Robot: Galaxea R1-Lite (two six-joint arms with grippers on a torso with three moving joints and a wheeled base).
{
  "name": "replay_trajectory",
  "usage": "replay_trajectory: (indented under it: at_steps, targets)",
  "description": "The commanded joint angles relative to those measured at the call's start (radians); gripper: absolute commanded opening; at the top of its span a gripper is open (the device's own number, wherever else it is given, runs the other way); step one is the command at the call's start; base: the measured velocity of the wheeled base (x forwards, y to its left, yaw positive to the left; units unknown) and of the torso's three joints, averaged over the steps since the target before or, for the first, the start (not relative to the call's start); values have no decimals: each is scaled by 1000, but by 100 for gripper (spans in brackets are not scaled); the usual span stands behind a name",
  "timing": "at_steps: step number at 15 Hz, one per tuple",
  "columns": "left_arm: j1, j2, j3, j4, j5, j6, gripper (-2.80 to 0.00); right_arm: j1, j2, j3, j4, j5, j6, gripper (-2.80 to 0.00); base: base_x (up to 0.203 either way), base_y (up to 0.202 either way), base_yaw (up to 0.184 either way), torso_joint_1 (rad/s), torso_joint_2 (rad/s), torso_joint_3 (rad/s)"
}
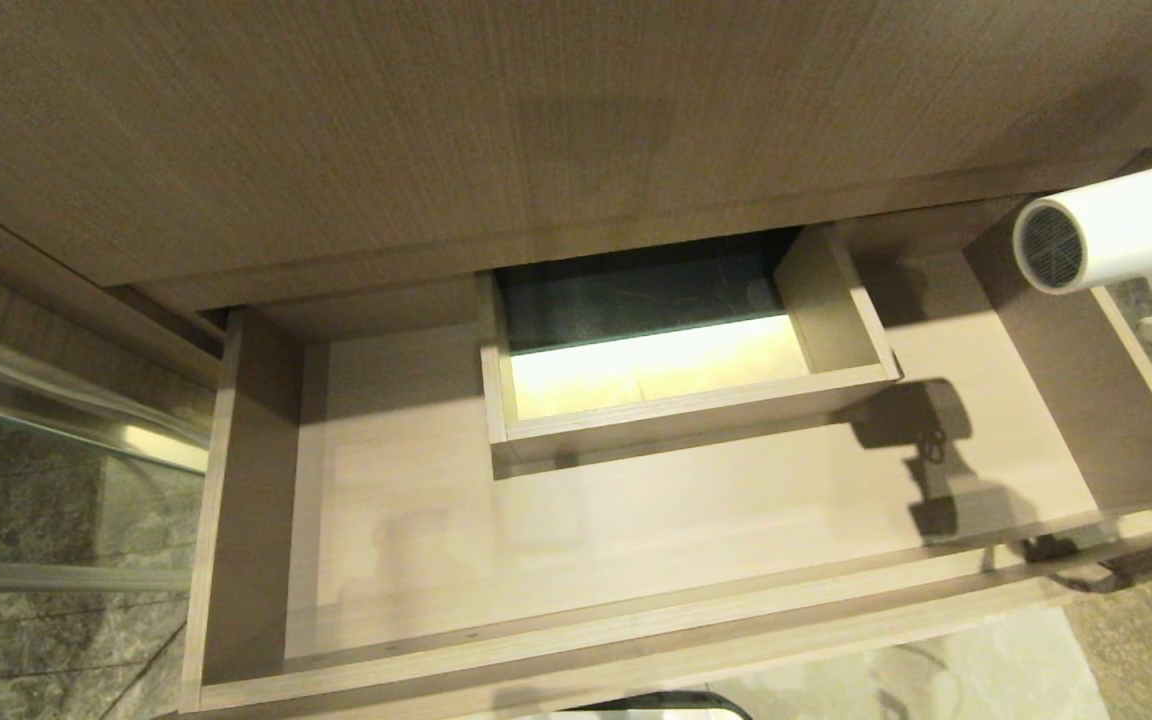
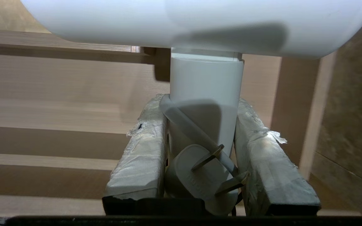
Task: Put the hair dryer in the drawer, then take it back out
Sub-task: Put it into the drawer
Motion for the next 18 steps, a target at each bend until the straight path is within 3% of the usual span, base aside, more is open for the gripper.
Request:
replay_trajectory:
  at_steps: [1, 13, 18]
  targets:
    - [0, 0, 2, 0, 1, 0, -280, -2, 137, -33, -1, 8, -1, -280, 0, 0, 0, 0, 0, 0]
    - [0, 0, 2, 0, 1, 0, -280, -7, 521, -246, -21, 25, -12, -280, 0, 0, 0, 0, 0, 0]
    - [0, 0, 2, 0, 1, 0, -280, -10, 694, -365, -105, 25, -13, -280, 0, 0, 0, 0, 0, 0]
